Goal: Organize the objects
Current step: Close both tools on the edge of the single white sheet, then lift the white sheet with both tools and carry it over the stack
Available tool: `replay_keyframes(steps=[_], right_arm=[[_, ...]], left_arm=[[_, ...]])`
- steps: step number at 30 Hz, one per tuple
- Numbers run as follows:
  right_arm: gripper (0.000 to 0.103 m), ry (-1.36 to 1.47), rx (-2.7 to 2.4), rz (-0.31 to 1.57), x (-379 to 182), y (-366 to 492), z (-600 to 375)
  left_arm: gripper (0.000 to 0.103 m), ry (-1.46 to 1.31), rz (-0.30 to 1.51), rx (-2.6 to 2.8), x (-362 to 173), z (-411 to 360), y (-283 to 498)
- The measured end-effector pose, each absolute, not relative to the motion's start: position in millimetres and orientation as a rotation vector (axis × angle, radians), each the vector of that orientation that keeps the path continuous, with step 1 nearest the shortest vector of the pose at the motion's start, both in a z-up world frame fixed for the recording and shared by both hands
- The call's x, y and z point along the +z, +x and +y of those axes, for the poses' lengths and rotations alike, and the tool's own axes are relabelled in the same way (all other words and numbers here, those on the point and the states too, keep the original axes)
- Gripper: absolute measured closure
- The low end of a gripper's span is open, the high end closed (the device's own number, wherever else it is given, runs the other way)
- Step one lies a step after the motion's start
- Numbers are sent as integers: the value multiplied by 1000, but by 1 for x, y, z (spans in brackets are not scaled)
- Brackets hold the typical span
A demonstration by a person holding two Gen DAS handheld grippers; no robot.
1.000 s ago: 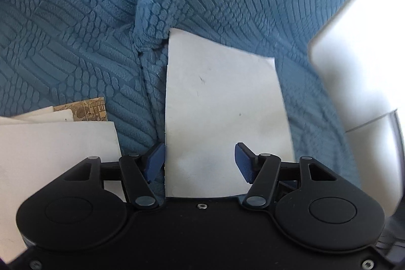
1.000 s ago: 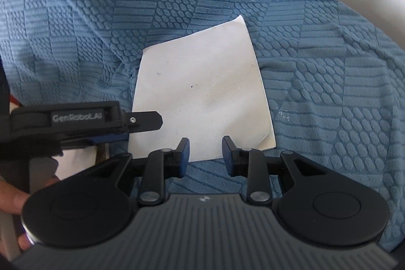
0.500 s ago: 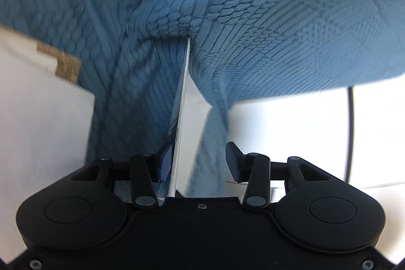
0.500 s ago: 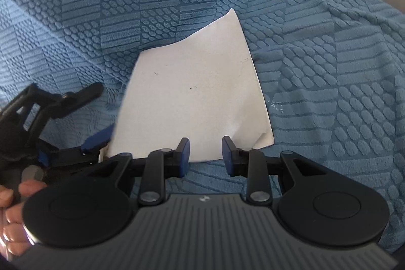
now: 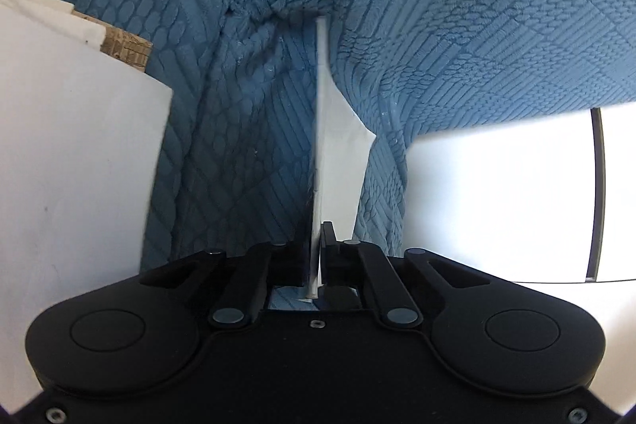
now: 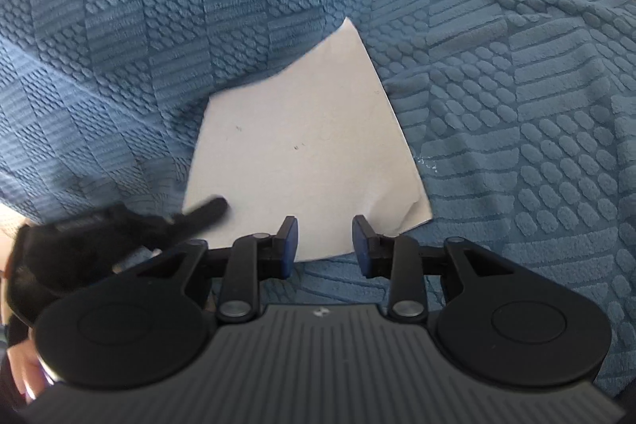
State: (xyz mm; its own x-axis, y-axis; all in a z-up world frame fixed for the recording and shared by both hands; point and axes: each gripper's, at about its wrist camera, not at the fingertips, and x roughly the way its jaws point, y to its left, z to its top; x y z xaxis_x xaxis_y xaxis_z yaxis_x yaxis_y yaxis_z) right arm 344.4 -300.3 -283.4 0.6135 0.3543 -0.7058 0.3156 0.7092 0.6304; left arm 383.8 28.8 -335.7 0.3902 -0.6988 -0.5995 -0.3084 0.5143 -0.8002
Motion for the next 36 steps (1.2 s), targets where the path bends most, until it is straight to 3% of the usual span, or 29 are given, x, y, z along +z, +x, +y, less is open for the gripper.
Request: replay_keyframes(steps=[5, 7, 9, 17, 29, 33, 36], right_arm=[[63, 920, 70, 873, -276, 332, -308], [34, 963, 97, 851, -276, 327, -308], [27, 1026, 144, 840, -278, 324, -305], [26, 1295, 205, 829, -301, 316, -304], [26, 1365, 111, 766, -311, 329, -319], [27, 1358, 43, 753, -312, 330, -327], [34, 1346, 12, 740, -312, 329, -332]], left_arm=[[101, -1051, 1167, -335, -327, 23, 379], [101, -1046, 1158, -342, -323, 21, 377], [101, -1049, 1151, -344, -319, 20, 374], [101, -1070, 1148, -343, -316, 20, 369], [100, -1083, 1151, -374, -310, 22, 369], [100, -1074, 1151, -367, -309, 24, 369], [100, -1080, 1150, -369, -309, 26, 368]])
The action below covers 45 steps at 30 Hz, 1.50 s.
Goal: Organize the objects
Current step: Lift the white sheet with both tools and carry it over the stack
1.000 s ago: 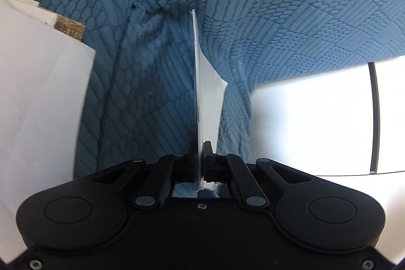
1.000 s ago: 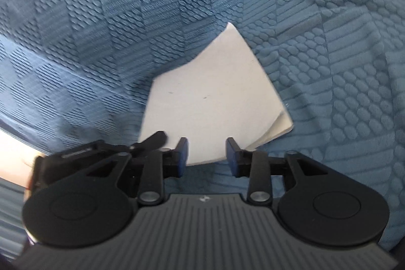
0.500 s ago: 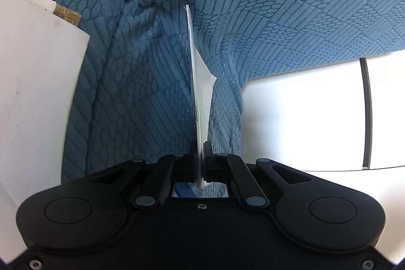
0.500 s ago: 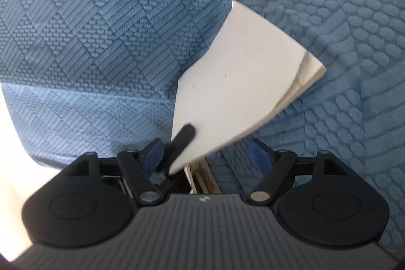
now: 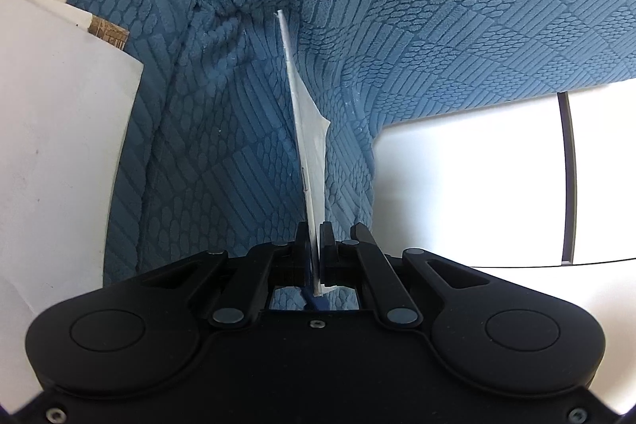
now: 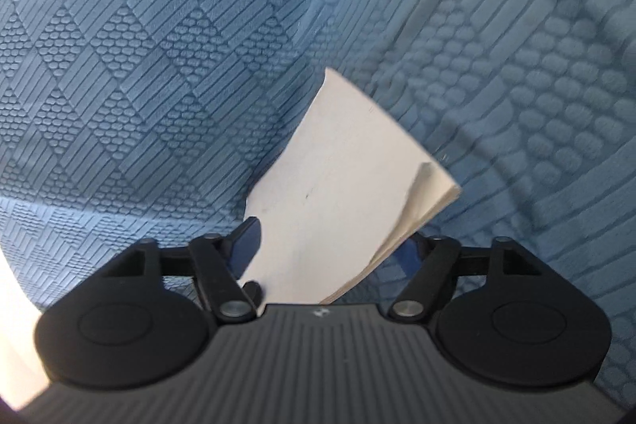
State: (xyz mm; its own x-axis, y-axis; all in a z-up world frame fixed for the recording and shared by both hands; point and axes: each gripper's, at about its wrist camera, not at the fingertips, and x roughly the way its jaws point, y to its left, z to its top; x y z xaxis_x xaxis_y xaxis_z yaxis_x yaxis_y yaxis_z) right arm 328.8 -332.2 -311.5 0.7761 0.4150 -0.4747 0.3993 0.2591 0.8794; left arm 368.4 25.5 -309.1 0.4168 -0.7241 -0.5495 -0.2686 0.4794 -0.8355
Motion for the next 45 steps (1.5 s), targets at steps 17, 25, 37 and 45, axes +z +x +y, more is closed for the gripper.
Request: replay_keyframes(steps=[17, 25, 37, 45], right_arm=[[93, 1115, 31, 742, -263, 312, -329], [93, 1017, 77, 764, -221, 293, -317], [93, 919, 143, 820, -155, 283, -290], [93, 869, 181, 826, -118, 280, -269]], left_arm=[[97, -1095, 1104, -362, -281, 50, 322], [96, -1074, 1066, -374, -244, 61, 295], [94, -1042, 1035, -374, -176, 89, 264], [94, -1022, 987, -382, -138, 110, 250]])
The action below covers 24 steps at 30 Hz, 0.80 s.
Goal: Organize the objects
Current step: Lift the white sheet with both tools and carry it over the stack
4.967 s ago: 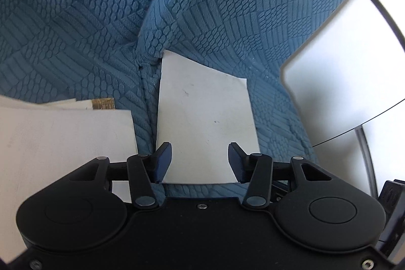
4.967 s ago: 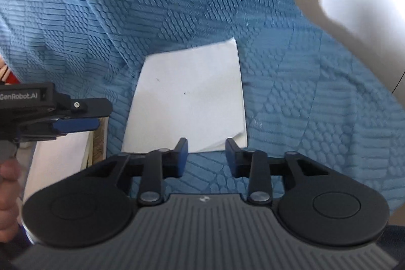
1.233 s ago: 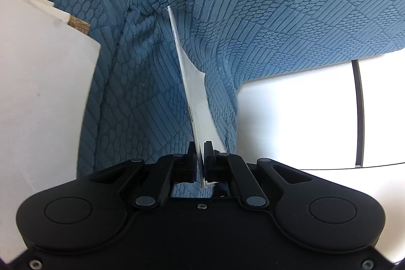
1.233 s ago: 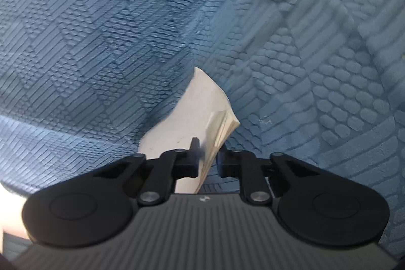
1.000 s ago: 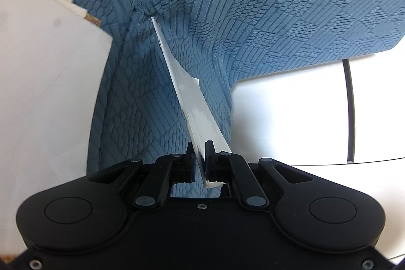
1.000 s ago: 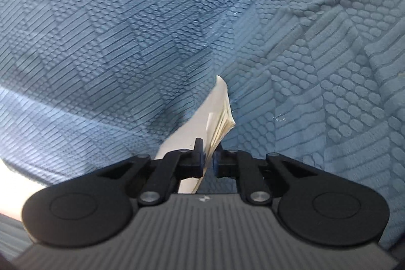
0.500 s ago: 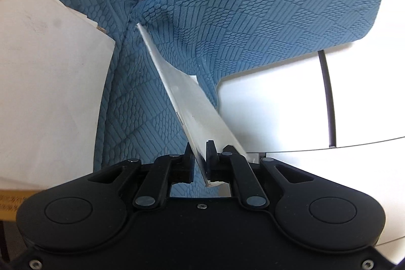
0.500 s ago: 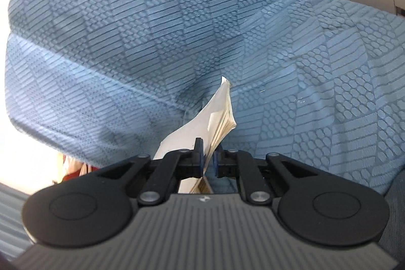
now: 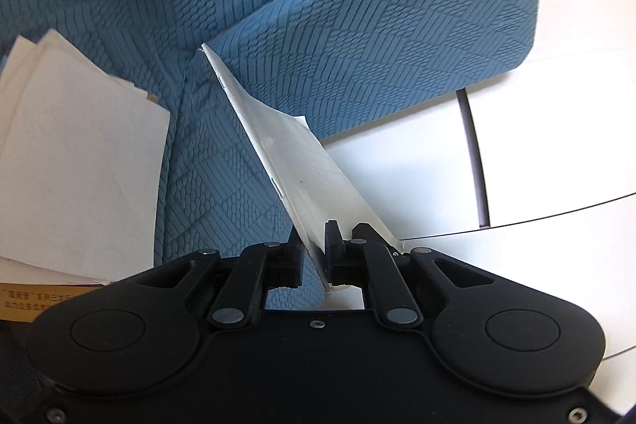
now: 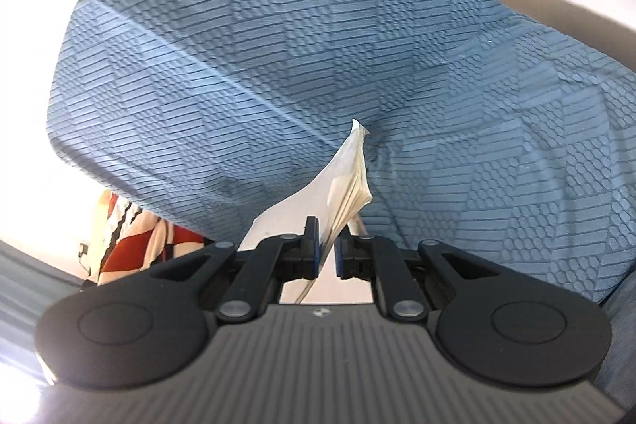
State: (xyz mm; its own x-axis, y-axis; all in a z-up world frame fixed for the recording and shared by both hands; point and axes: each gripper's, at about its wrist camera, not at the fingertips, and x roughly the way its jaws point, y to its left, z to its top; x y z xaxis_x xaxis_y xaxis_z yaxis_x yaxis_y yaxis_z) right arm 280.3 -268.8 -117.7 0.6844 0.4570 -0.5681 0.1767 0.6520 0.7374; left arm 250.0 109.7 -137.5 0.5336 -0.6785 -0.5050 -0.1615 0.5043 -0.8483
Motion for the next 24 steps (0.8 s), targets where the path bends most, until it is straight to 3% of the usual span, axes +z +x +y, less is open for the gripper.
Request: replay_keyframes(steps=[12, 24], right_arm=[[92, 796, 280, 812, -100, 275, -218], [92, 700, 330, 821, -124, 283, -174]], left_arm=[[93, -968, 905, -384, -115, 158, 220], [92, -926, 936, -329, -152, 189, 219]])
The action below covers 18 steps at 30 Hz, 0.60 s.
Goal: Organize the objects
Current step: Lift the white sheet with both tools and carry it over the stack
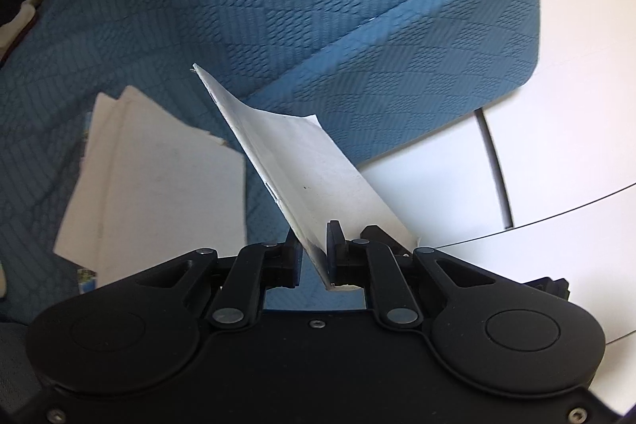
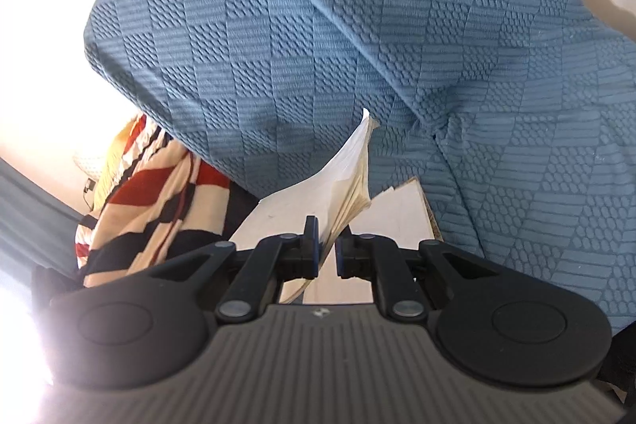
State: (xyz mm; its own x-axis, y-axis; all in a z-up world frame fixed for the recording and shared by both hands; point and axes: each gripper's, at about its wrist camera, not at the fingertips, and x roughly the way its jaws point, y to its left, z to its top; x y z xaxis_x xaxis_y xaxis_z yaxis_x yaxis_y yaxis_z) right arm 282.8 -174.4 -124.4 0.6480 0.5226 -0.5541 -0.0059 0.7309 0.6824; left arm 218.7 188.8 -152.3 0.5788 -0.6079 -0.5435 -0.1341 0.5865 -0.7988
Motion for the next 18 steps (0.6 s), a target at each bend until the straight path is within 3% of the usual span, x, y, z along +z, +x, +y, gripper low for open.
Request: replay_keyframes(steps=[18], right_arm=[[89, 534, 326, 855, -185, 274, -129]], left_arm=[[92, -932, 1078, -225, -227, 216, 213]])
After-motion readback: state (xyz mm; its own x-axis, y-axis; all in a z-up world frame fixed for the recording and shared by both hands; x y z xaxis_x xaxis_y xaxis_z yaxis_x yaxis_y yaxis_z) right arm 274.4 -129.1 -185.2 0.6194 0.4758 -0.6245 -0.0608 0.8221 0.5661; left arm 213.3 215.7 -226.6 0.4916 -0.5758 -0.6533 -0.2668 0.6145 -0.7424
